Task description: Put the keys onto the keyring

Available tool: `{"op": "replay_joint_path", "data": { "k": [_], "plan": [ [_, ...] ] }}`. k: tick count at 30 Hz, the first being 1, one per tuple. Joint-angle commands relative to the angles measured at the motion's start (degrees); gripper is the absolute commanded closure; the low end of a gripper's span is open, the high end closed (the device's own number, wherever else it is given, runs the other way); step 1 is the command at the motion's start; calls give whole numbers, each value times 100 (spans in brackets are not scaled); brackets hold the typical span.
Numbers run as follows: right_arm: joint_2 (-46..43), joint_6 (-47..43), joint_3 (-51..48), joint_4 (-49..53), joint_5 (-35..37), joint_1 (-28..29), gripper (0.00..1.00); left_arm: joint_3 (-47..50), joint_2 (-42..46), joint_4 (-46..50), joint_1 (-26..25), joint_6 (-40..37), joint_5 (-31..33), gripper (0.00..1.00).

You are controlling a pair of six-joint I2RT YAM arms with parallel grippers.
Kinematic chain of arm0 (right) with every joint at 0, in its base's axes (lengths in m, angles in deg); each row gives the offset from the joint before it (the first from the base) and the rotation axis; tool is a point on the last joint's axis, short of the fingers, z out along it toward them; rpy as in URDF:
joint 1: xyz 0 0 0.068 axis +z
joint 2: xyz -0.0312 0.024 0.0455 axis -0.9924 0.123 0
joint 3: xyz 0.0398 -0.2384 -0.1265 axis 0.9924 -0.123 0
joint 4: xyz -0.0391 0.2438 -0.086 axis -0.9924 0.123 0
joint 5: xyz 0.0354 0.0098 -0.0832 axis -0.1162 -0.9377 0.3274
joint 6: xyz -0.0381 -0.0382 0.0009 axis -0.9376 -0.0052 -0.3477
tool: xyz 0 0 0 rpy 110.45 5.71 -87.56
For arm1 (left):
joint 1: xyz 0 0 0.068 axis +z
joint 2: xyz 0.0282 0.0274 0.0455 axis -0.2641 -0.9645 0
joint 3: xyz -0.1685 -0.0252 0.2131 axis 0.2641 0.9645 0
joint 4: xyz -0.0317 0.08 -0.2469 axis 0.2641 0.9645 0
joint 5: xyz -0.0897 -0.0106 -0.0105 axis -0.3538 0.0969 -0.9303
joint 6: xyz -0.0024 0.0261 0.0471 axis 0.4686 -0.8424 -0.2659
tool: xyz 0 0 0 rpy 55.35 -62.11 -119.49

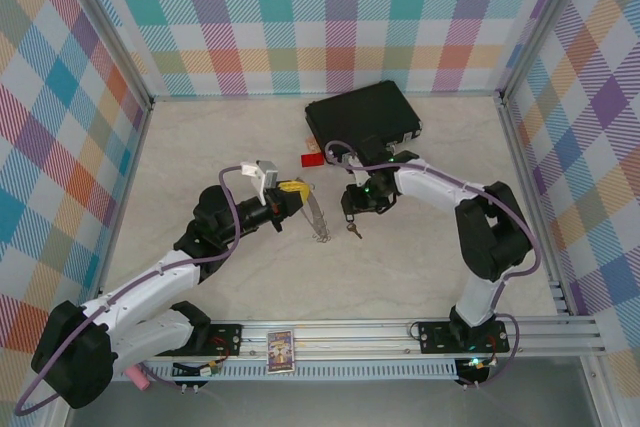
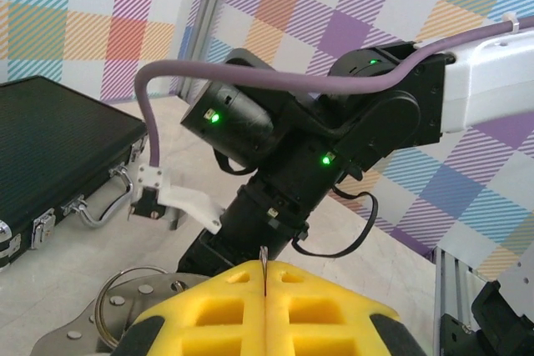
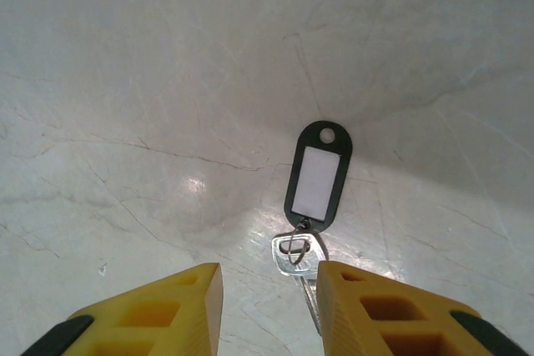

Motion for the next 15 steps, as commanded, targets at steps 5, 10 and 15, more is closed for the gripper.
{"op": "replay_joint_path", "data": {
  "k": [5,10,15],
  "plan": [
    [319,-153,241,365,132,135,66,32,154,-292,21,-100,4,100],
    [482,-127,276,332,14,135,72,23,157,-263,21,-105,-8,100],
    [534,-145,269,310,85,144,72,29,176,-256,21,-97,-11,100]
  ]
}}
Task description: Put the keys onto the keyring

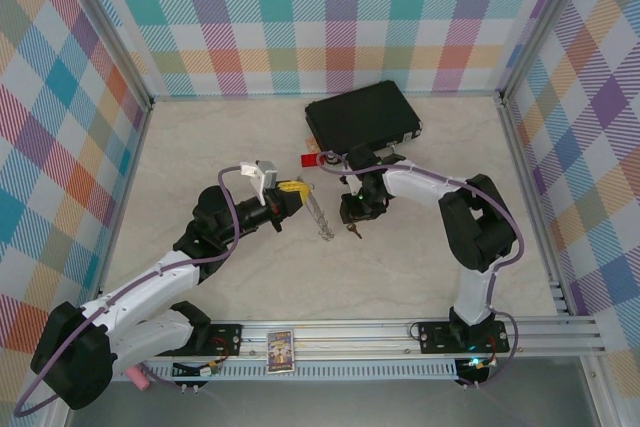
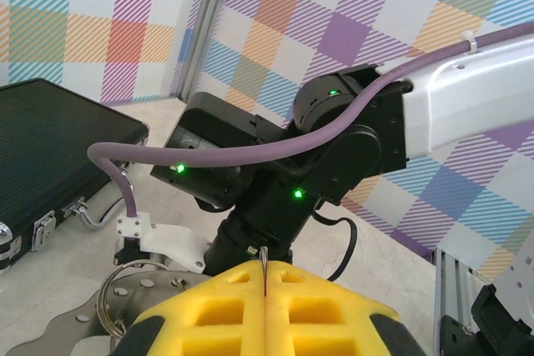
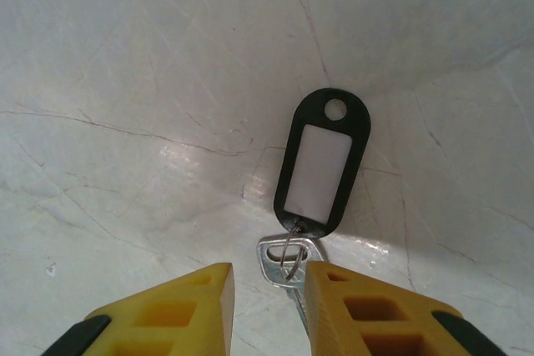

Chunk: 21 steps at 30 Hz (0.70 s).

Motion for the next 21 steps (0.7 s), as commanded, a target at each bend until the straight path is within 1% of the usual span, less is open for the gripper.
{"op": "replay_joint_path", "data": {
  "k": [1,7,14,21],
  "plan": [
    [49,-51,183,124,22,32,72,21,155,-264,21,-100,-13,100],
    [119,-24,184,108,73,32,75,18,152,-254,21,-96,-39,100],
    [163,-32,138,58,92,32,75,16,139,-251,21,-97,-70,100],
    [177,-6,94,-9,90,32,81,7,135,-232,23,-95,-74,100]
  ]
}}
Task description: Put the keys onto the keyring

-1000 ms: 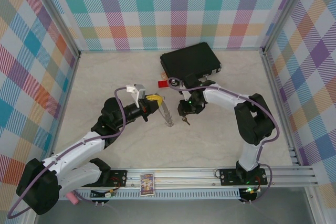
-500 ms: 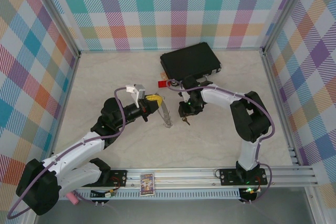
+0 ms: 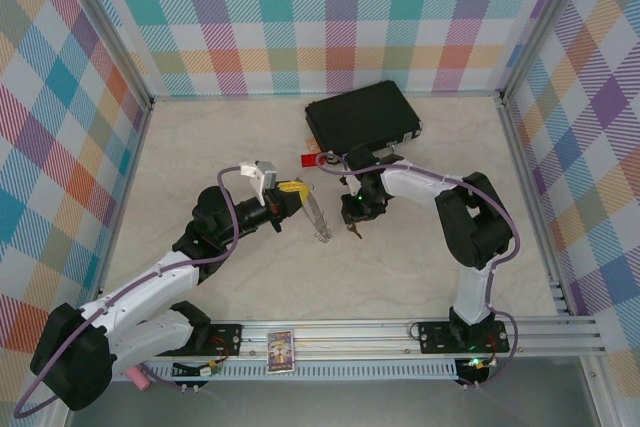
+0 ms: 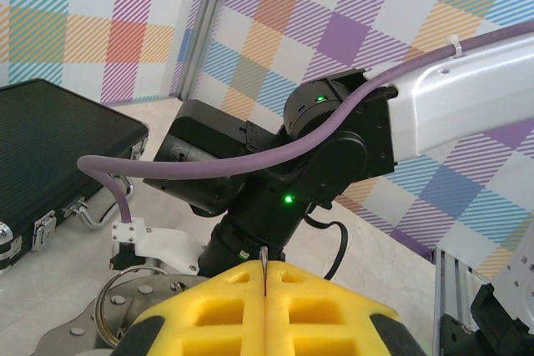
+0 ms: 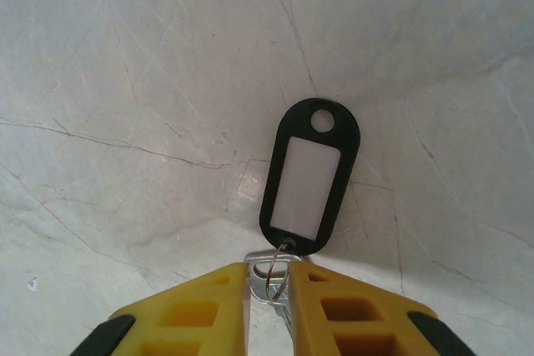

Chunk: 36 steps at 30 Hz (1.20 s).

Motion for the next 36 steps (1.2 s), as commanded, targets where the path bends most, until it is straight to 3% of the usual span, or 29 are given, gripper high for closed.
{"op": "replay_joint_path", "data": {
  "k": [1,6,11,22,36],
  "plan": [
    [30,-13,61,20,31,32,82,7,97,-269,25,-82,-70,100],
    [-21,-12,46,43,75,32,94,3,105,-269,21,-82,-88,100],
    [-323,32,-120,-82,210,30,99,7,113,-285,21,-69,-87,100],
    [-1099,249,-835,-295,629,-87,99,103,46,-481,21,-46,-6,100],
    [-2068,919,-2376,-981,641,-319,97,134,-955,-1473,-298,527,13,100]
  ]
}}
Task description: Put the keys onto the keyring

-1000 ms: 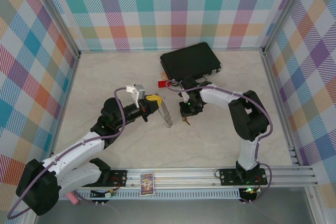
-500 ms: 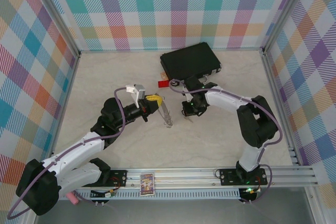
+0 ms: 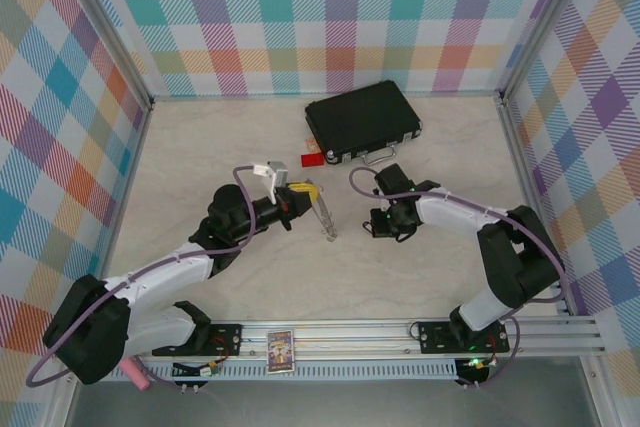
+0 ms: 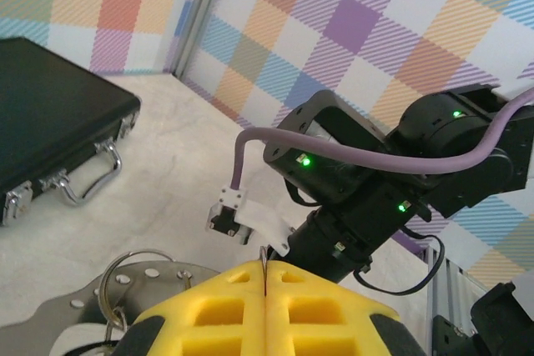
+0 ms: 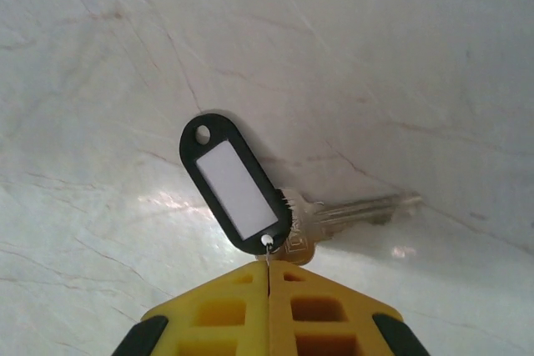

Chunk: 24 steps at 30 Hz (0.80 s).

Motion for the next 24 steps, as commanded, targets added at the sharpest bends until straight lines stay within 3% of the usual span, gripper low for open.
{"op": "replay_joint_path", "data": {
  "k": [1,13,24],
  "plan": [
    [-162,174,-163,-179,-53,-7,96,67,-25,-732,-75,123,-9,100],
    [-33,-447,736,1216,-26,-15,77,468,576,-586,-86,15,332,100],
    [1132,-1005,2610,3064,-302,-138,72,548,628,-676,-183,100,364,100]
  ]
}}
